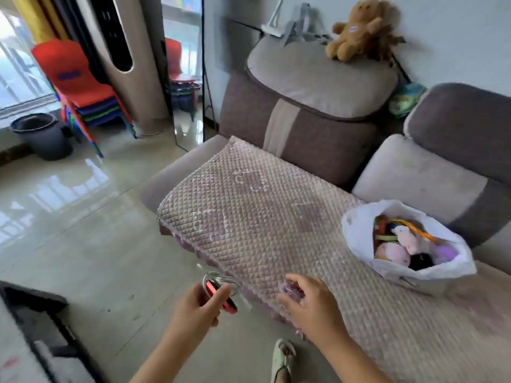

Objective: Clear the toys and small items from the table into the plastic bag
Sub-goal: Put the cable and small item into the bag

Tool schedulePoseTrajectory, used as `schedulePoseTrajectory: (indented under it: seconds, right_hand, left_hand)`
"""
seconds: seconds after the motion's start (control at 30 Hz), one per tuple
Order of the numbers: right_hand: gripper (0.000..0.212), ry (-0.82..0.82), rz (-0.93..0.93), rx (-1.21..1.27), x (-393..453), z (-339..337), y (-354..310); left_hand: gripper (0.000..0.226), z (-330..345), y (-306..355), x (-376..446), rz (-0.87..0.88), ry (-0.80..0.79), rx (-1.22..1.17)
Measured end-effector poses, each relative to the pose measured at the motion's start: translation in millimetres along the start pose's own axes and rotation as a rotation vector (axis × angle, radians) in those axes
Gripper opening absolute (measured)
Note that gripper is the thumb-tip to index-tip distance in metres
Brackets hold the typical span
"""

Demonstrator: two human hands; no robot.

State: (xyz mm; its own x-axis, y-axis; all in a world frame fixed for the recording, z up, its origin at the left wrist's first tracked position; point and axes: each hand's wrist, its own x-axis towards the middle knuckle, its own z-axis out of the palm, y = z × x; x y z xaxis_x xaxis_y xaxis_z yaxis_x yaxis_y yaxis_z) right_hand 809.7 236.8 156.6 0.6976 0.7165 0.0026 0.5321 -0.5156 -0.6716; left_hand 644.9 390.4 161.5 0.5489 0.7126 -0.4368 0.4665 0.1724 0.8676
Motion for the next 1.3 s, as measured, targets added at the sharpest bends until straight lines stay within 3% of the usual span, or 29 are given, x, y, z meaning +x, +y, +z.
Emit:
schedulePoseTrajectory:
  seconds: [0.23, 0.37, 0.5, 0.7, 0.87, 1.1, 1.3]
  right_hand:
    - [0.034, 0.212, 0.207, 0.040, -18, -89, 96]
    - [0.032, 0.302, 0.307, 0.081, -11, -150, 168]
    - [0.027, 0.344, 0.347, 0.109, 8, -208, 245]
    - [0.033, 0.336, 0.430, 0.055, 58, -269, 343]
    - [0.028, 0.354, 0.419, 0.034, 109, -285, 397]
    - [0.028, 0.341, 0.513, 0.009, 177, -274, 453]
    - [0.026, 0.271, 0.618, -0.084, 222, -252, 494]
  left_hand:
    - [0.037, 130, 51, 25, 0.068, -0.280, 0.144]
    - [0.060, 229, 84, 45, 0.114, -0.393, 0.203]
    - [0.068, 334, 113, 68, 0.104, -0.411, 0.252]
    - [0.058, 459, 149, 108, 0.084, -0.403, 0.277]
    - [0.071, 521, 163, 152, 0.075, -0.335, 0.330]
    - [0.044, 590, 184, 233, 0.159, -0.300, 0.549]
    - [0.043, 649, 184, 290, 0.207, -0.347, 0.691]
